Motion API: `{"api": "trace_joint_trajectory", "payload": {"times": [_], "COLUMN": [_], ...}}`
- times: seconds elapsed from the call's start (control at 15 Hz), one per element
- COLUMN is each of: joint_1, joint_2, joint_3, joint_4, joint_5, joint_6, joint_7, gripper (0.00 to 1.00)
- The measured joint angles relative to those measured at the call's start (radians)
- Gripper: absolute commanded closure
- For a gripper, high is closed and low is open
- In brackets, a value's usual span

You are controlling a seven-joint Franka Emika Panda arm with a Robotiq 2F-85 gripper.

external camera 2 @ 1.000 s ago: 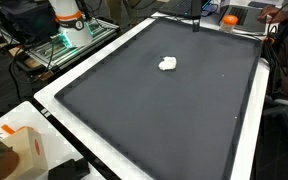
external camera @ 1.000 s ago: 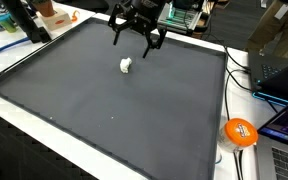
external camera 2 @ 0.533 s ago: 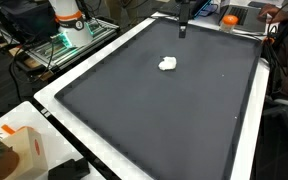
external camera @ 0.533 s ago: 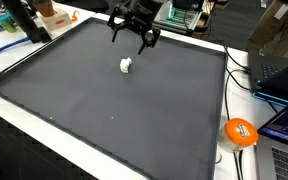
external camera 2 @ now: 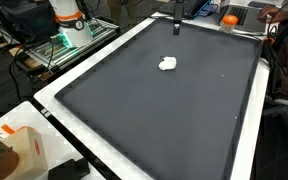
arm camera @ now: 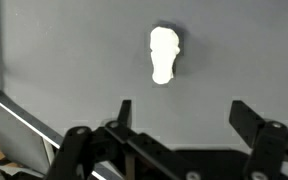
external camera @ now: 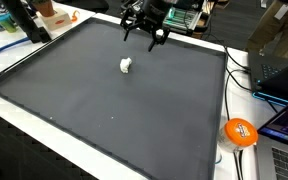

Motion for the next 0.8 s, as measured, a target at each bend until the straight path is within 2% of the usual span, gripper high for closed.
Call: {"api": "trace_joint_trajectory", "payload": {"times": [0.47, 0.8], "joint_1": [0.013, 0.087], "joint_2": [-0.001, 0.056], "joint_3": [-0.005, -0.026], "joint_4": [-0.013, -0.044], "joint_5": [0.000, 0.000], "joint_6": [-0.001, -0.001], "joint_7": [0.005, 0.052], "gripper": [0.00, 0.00]}}
